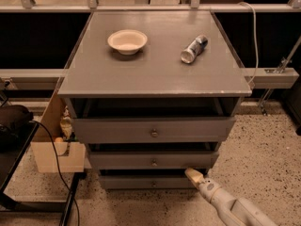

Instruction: Close middle drawer

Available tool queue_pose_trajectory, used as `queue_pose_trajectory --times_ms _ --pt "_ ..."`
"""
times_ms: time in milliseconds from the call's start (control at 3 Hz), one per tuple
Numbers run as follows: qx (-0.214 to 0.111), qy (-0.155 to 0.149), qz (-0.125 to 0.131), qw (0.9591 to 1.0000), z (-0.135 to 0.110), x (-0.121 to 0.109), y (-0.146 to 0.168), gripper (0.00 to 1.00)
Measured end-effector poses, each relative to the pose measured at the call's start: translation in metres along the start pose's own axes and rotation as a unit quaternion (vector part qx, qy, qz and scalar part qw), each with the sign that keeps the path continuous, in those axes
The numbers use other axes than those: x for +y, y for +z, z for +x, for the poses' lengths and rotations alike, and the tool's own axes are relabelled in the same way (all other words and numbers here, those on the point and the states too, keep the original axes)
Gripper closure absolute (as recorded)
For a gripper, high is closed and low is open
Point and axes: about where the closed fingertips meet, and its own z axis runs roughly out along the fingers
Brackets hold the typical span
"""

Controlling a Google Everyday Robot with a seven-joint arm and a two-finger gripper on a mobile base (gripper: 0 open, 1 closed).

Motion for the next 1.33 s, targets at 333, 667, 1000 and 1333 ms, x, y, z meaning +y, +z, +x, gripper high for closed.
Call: queue_pose_trajectory --times_ms 333,667,1000,1333 --pt "0.064 0.019 0.023 0.9975 0.0119 0.0015 -0.0276 0.97" --pt "0.062 0.019 0.023 0.9977 0.0133 -0.0011 -0.0255 0.74" --pt "0.062 0.019 0.023 0.9977 0.0135 -0.0006 -0.0251 0.42" --pt "0.062 0.019 0.023 0.9977 0.0135 -0.0006 -0.0251 0.19"
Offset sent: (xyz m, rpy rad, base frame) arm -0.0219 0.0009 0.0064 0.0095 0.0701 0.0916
